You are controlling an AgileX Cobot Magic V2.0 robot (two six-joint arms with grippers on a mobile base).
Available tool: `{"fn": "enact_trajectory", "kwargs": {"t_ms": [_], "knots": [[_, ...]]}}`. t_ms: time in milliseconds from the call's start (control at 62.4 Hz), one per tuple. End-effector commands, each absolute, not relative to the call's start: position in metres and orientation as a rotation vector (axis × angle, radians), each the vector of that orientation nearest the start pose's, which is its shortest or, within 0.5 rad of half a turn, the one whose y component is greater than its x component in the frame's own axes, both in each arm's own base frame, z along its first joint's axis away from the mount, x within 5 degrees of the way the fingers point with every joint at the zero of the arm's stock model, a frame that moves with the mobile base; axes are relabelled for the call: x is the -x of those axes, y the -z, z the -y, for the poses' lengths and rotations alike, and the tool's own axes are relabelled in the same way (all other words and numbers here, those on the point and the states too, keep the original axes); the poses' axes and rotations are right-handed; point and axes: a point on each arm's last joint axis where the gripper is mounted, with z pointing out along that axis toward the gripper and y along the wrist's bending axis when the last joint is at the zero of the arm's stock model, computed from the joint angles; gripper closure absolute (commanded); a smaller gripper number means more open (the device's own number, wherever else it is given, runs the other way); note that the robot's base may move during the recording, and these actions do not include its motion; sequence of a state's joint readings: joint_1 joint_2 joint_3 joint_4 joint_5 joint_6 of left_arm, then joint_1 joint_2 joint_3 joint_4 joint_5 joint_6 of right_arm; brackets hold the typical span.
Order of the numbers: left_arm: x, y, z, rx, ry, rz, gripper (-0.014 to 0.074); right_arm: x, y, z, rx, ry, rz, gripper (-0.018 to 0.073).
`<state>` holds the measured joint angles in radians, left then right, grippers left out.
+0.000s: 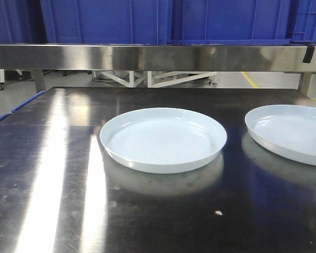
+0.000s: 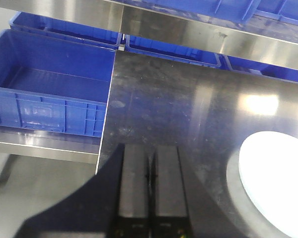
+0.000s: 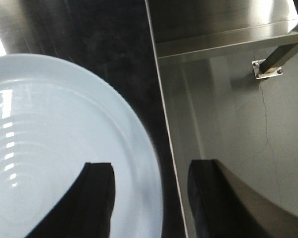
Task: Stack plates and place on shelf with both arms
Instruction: 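Grasp the plate rim with the right gripper and lift it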
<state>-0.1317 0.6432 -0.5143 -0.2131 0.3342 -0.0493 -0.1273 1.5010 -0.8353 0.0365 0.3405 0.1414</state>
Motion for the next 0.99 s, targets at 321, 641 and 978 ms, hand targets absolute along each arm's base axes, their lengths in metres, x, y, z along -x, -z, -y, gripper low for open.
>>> {"fn": "enact_trajectory", "kwargs": {"t_ms": [321,641,978], "knots": [[-0.134,-0.319,0.024,0.086,0.342,-1.833,0.0496,-0.301,-0.231,0.054,-0.411,-0.006,-2.345,0.0116],[-0.134,-0.319,0.024,0.086,0.342,-1.833,0.0496,-0.303,-0.224,0.055,-0.416,-0.007,-2.370,0.0116],[-0.134,-0.319,0.024,0.086,0.342,-1.833,0.0496,-0.306,-0.214,0.055,-0.420,-0.007,-2.402,0.0126]]}}
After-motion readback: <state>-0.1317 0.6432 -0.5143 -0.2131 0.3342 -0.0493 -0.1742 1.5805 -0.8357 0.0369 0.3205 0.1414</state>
